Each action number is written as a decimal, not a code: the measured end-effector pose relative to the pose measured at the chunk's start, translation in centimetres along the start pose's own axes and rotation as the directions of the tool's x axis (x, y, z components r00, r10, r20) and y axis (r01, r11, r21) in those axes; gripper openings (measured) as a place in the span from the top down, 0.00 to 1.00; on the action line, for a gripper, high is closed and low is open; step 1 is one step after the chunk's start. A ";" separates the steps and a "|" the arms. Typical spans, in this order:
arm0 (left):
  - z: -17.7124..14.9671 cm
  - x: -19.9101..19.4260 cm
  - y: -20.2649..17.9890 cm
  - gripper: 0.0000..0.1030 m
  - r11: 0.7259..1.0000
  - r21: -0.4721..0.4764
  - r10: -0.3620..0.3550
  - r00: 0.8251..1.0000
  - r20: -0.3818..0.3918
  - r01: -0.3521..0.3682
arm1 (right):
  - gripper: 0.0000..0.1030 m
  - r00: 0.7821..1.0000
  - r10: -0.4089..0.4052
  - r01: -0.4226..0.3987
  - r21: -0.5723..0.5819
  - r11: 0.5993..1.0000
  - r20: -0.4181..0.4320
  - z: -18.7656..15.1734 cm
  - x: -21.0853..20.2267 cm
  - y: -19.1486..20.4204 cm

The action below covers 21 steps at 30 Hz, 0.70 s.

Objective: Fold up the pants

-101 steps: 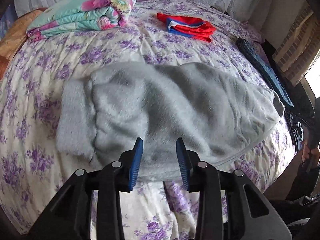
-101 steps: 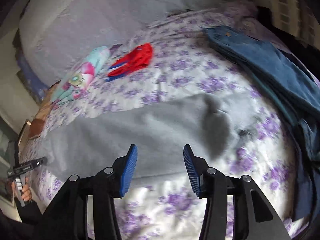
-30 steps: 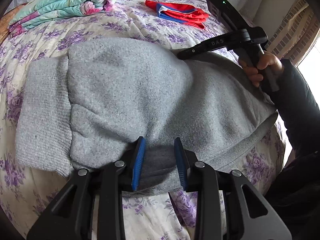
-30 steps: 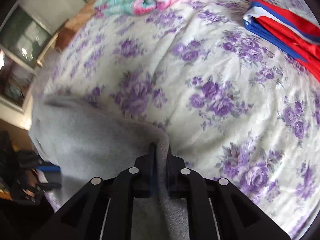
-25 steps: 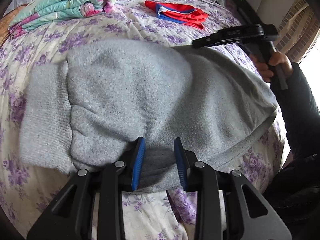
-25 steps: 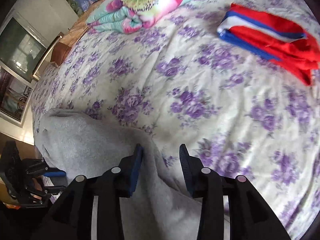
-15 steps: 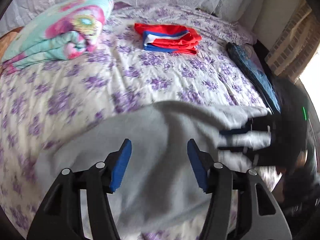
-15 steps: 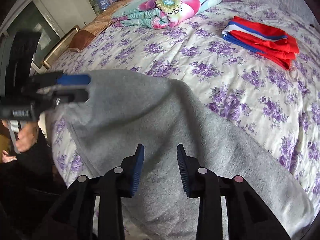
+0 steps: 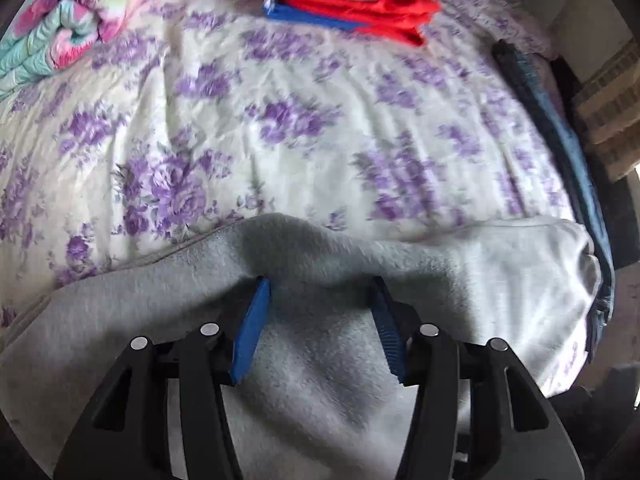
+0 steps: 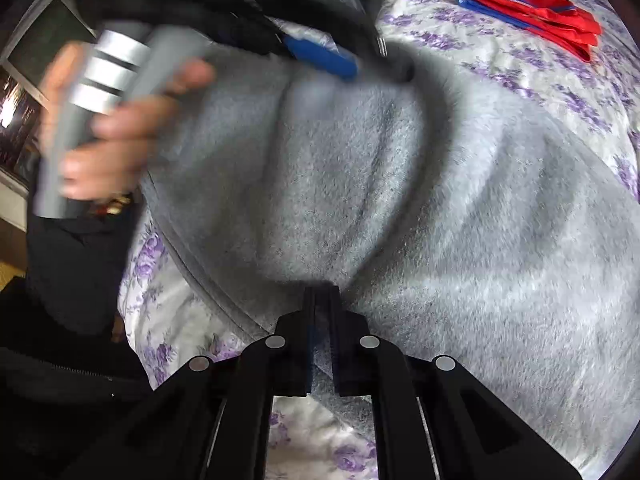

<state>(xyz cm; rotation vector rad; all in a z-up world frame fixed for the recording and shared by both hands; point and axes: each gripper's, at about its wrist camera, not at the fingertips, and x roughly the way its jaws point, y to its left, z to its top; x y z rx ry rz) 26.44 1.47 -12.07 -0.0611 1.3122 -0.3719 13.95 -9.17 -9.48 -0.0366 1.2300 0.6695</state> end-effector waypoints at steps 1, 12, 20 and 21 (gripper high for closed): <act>-0.1 -0.1 0.0 0.49 1.000 0.027 0.008 0.998 0.057 -0.010 | 0.90 0.999 0.029 -0.030 0.029 0.999 0.030 -0.6 -1.3 -0.1; -1.0 -0.7 -1.3 0.47 0.993 0.080 0.078 0.990 0.117 -0.087 | 0.35 0.863 -0.374 0.002 0.739 0.674 0.339 -16.0 -16.8 -12.9; -7.7 -5.6 -1.7 0.50 0.993 0.112 0.030 0.990 0.138 -0.046 | 0.35 0.848 -0.279 -0.267 0.818 0.510 0.450 -20.7 -16.8 -18.2; -8.7 -5.7 -1.6 0.50 0.993 0.112 0.025 0.991 0.130 -0.040 | 0.35 0.848 -0.276 -0.271 0.817 0.508 0.453 -20.3 -16.7 -18.5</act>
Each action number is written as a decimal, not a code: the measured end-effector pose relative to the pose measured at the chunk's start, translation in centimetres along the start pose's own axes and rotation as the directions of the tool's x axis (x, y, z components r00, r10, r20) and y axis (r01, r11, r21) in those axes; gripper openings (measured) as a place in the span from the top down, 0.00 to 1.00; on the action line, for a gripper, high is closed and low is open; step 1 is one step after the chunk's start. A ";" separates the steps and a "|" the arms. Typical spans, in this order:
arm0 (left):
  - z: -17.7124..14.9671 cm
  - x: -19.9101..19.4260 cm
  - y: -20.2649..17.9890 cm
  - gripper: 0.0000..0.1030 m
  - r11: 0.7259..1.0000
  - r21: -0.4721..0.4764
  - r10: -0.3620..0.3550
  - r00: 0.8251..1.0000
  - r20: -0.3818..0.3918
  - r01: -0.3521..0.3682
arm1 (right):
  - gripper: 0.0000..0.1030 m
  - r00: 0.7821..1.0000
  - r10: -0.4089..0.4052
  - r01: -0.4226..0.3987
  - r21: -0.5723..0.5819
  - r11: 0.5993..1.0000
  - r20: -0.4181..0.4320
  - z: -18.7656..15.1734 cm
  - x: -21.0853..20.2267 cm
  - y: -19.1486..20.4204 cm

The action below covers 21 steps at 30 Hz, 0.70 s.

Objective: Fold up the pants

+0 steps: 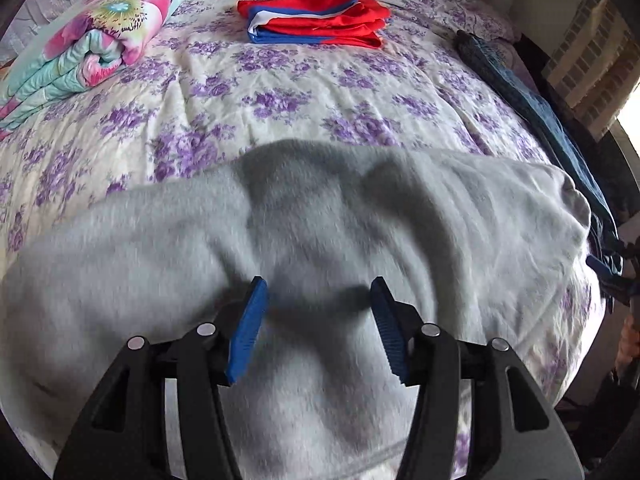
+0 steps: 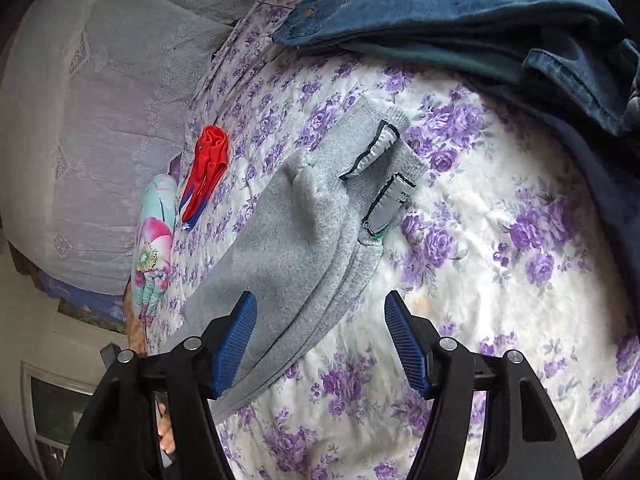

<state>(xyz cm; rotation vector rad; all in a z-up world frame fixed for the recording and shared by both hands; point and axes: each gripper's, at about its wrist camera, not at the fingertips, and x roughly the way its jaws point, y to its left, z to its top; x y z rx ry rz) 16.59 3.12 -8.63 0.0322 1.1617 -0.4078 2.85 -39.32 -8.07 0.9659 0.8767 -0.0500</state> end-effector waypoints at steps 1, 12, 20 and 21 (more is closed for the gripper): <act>-1.2 -0.2 0.4 0.50 1.000 -0.012 -0.012 1.000 -0.017 0.012 | 0.35 1.000 0.004 -0.004 -0.004 1.000 -0.005 0.4 0.8 0.2; -5.6 -0.6 1.8 0.51 0.999 -0.046 0.007 0.999 -0.034 -0.009 | 0.32 0.999 -0.033 0.033 0.008 0.999 -0.018 3.6 6.5 -1.2; -5.6 -0.5 1.1 0.50 0.997 -0.036 0.061 0.997 -0.040 -0.062 | 0.75 0.990 -0.079 0.102 -0.212 0.972 0.115 4.1 7.0 1.3; -5.5 -0.7 1.1 0.50 0.997 -0.042 0.062 0.997 -0.038 -0.064 | 0.74 0.987 -0.091 0.121 -0.241 0.963 0.132 3.9 7.0 1.6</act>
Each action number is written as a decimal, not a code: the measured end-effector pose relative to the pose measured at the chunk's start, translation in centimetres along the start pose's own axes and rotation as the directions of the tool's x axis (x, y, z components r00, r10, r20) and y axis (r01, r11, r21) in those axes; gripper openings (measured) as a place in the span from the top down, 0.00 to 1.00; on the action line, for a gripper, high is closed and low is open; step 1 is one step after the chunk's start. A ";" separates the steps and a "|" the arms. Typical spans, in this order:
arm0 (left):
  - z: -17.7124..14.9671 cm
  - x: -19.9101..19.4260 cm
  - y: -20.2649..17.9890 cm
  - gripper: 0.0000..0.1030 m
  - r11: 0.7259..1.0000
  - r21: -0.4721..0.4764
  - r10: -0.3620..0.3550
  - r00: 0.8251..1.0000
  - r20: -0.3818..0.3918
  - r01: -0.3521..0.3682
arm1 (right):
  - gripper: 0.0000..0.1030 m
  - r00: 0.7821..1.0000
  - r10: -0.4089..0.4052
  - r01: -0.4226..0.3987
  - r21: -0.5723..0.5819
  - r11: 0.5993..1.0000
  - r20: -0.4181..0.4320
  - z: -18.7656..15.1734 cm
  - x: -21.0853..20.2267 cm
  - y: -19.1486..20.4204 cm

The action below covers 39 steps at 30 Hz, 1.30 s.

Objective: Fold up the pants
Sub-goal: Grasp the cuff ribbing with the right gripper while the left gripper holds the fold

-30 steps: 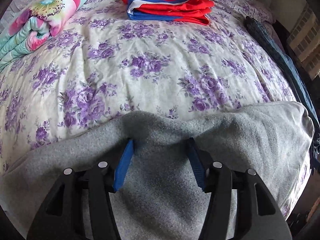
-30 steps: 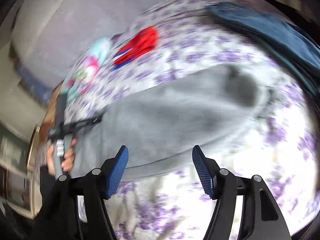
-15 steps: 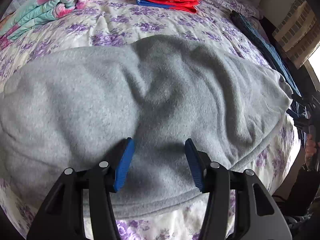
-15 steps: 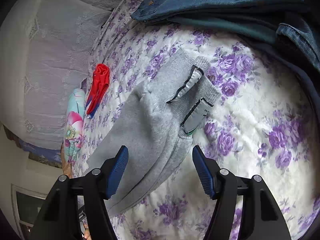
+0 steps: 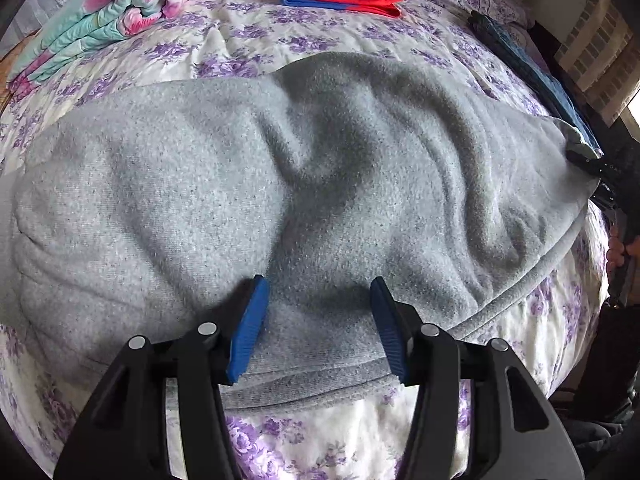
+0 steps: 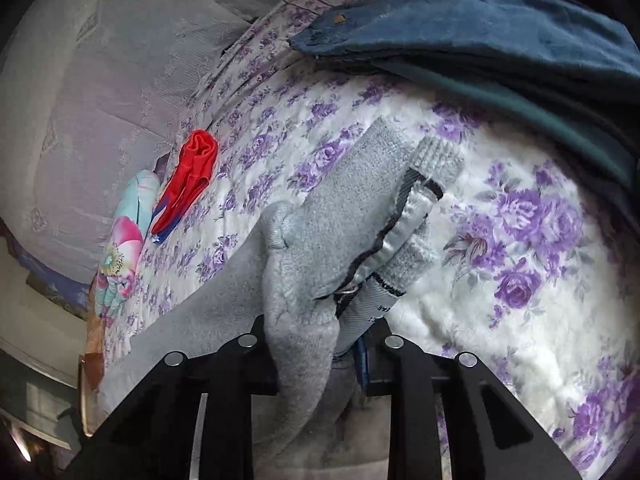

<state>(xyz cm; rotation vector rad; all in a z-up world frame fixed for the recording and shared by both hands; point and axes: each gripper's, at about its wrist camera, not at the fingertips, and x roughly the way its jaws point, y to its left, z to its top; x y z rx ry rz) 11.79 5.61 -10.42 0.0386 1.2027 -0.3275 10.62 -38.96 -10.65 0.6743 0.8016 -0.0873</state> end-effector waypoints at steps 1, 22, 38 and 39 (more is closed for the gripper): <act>0.1 -0.4 -0.2 0.51 1.000 -0.004 0.000 1.000 0.004 0.000 | 0.73 1.000 -0.017 0.017 -0.032 0.999 0.013 -0.2 0.1 0.2; 10.9 6.2 -23.7 0.52 0.973 0.159 -0.166 0.986 -0.020 0.167 | 0.69 0.994 0.058 -0.045 -0.130 0.990 0.097 -1.2 0.0 -1.0; 10.1 7.9 -24.4 0.43 0.973 0.196 -0.125 0.992 0.006 0.121 | 0.66 0.992 0.106 -0.097 -0.119 0.988 0.074 -1.1 0.4 -1.3; 9.9 7.5 -24.2 0.43 0.972 0.193 -0.138 0.990 0.012 0.133 | 0.66 0.991 0.107 -0.098 -0.118 0.988 0.075 -1.1 0.3 -1.3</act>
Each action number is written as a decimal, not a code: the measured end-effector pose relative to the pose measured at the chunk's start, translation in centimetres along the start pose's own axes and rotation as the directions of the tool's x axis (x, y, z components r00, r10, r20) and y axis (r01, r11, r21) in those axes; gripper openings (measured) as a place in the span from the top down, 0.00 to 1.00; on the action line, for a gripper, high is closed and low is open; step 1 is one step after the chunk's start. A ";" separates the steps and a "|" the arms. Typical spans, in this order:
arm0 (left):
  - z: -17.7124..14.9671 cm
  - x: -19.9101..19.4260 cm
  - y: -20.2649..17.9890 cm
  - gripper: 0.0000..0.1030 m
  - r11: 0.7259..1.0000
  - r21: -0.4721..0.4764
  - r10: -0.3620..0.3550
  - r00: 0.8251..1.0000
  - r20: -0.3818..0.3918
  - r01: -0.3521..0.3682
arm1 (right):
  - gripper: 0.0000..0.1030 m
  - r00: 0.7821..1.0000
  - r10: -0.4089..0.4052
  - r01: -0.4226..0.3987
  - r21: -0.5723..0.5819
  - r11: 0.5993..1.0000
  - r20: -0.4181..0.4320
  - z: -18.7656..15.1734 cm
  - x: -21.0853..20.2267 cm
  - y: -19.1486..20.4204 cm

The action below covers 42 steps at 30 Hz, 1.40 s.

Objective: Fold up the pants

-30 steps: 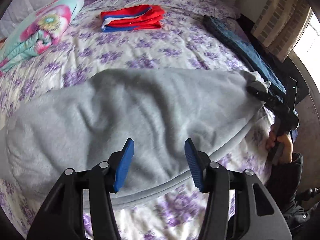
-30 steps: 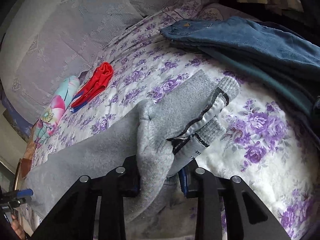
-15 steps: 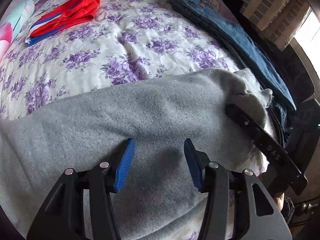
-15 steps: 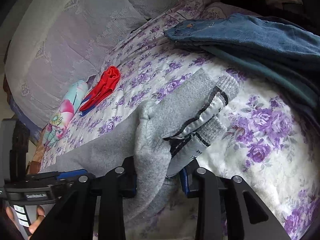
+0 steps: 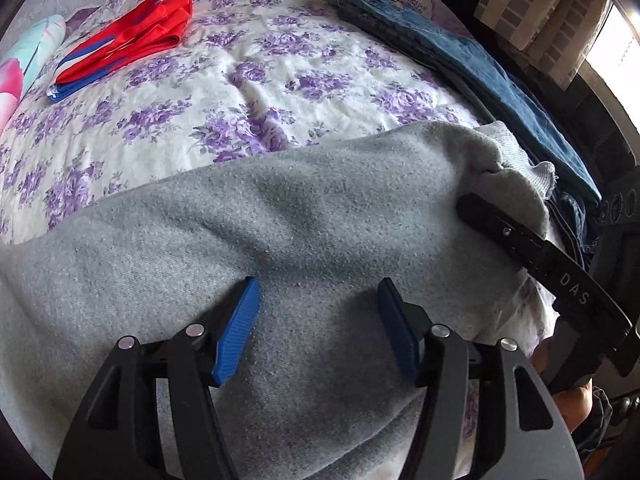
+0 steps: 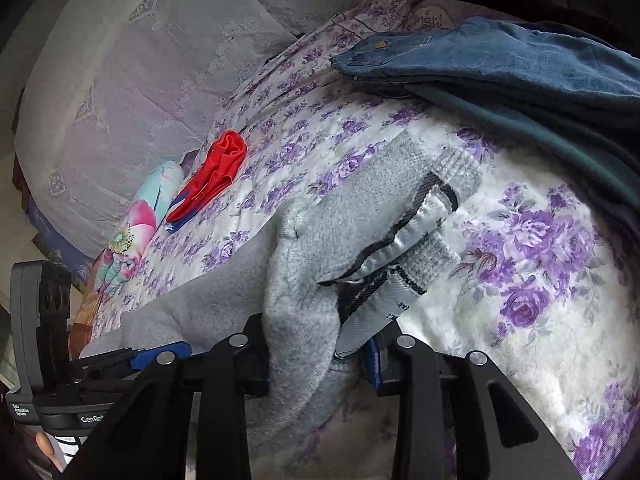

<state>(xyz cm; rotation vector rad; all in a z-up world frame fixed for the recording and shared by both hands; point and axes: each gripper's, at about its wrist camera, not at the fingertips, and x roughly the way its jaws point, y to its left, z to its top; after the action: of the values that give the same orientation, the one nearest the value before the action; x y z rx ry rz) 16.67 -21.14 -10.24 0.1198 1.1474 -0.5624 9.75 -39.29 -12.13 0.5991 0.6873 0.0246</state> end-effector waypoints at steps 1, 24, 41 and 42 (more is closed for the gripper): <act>-0.4 -0.6 0.3 0.45 1.000 -0.009 -0.013 1.000 0.008 0.014 | 0.66 1.000 0.000 0.000 0.001 1.000 0.000 0.0 0.0 0.0; -13.6 -10.6 26.7 0.95 0.917 -0.396 0.035 0.986 0.164 0.033 | 0.73 0.953 -0.301 0.303 -0.168 0.938 0.039 1.6 -2.2 7.9; -14.4 -10.6 27.8 0.96 0.912 -0.399 -0.012 0.980 0.200 0.093 | 0.70 0.933 -0.359 0.179 -0.836 0.519 -0.023 -12.0 6.3 32.1; -14.4 -10.7 27.8 0.96 0.912 -0.399 -0.014 0.980 0.200 0.094 | 0.69 0.926 -0.378 0.188 -0.852 0.489 -0.013 -13.0 6.9 32.2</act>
<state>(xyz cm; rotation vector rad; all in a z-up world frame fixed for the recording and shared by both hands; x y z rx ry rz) 15.01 11.85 -12.18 -0.3224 1.0566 -0.3638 12.79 -4.32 -7.20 -0.4940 0.8676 0.1031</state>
